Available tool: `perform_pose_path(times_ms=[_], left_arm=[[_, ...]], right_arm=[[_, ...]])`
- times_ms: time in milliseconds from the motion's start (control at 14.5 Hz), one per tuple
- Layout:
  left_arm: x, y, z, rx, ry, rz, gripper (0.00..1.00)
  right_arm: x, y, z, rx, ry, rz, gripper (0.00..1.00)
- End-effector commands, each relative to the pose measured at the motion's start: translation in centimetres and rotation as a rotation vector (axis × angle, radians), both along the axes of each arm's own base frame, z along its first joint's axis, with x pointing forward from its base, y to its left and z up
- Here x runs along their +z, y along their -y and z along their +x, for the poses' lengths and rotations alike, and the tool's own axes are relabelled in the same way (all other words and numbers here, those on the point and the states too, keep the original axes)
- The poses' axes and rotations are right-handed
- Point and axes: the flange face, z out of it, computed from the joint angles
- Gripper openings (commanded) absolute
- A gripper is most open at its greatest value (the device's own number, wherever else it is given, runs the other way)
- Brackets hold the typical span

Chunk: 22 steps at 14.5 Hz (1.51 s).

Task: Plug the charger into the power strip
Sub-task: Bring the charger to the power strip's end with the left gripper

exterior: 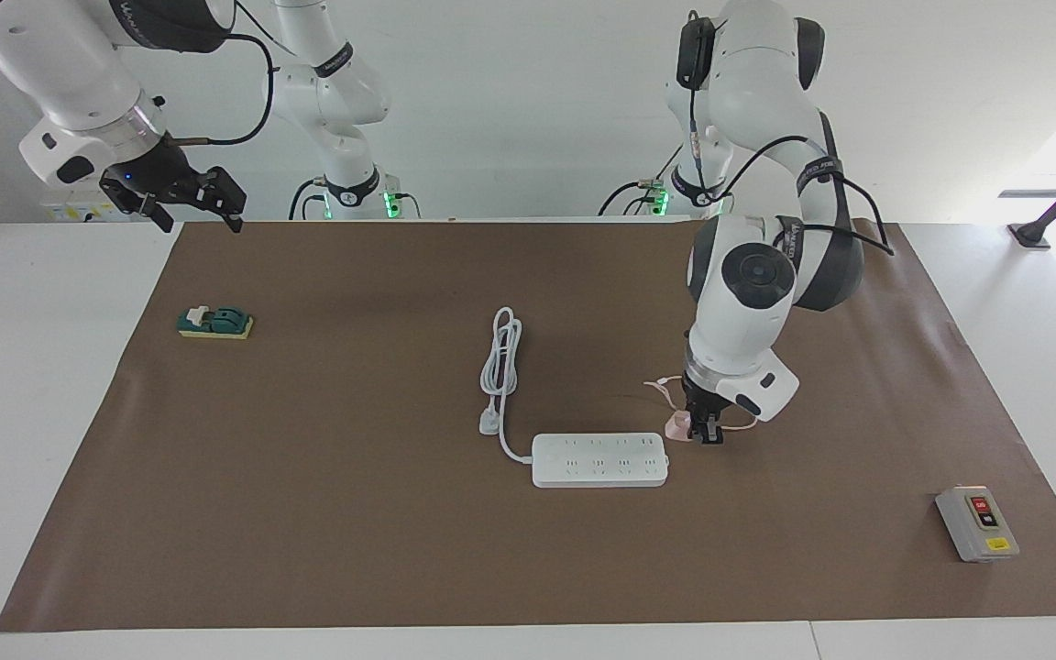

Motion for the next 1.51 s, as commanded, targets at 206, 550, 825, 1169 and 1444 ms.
perform_pose_path(times_ms=[206, 550, 825, 1169, 1444], left_arm=[[-2.8, 2.7, -1.8, 0.054, 0.042, 0.060, 0.00], [-3.4, 2.6, -1.9, 0.055, 0.041, 0.073, 0.00], [-3.8, 2.5, -1.8, 0.057, 0.052, 0.079, 0.00], [-4.8, 2.6, -1.7, 0.067, 0.048, 0.085, 0.00], [-4.9, 3.0, -1.9, 0.075, 0.046, 0.085, 0.00]], right_arm=[[2.5, -0.1, -0.1, 0.056, 0.051, -0.034, 1.00], [4.0, -0.3, 0.0, 0.049, 0.092, -0.017, 1.00], [4.2, -0.4, 0.1, 0.046, 0.098, -0.015, 1.00], [4.7, -0.5, 0.2, 0.040, 0.128, 0.038, 1.00], [5.1, -0.7, 0.0, 0.044, 0.136, 0.031, 1.00]])
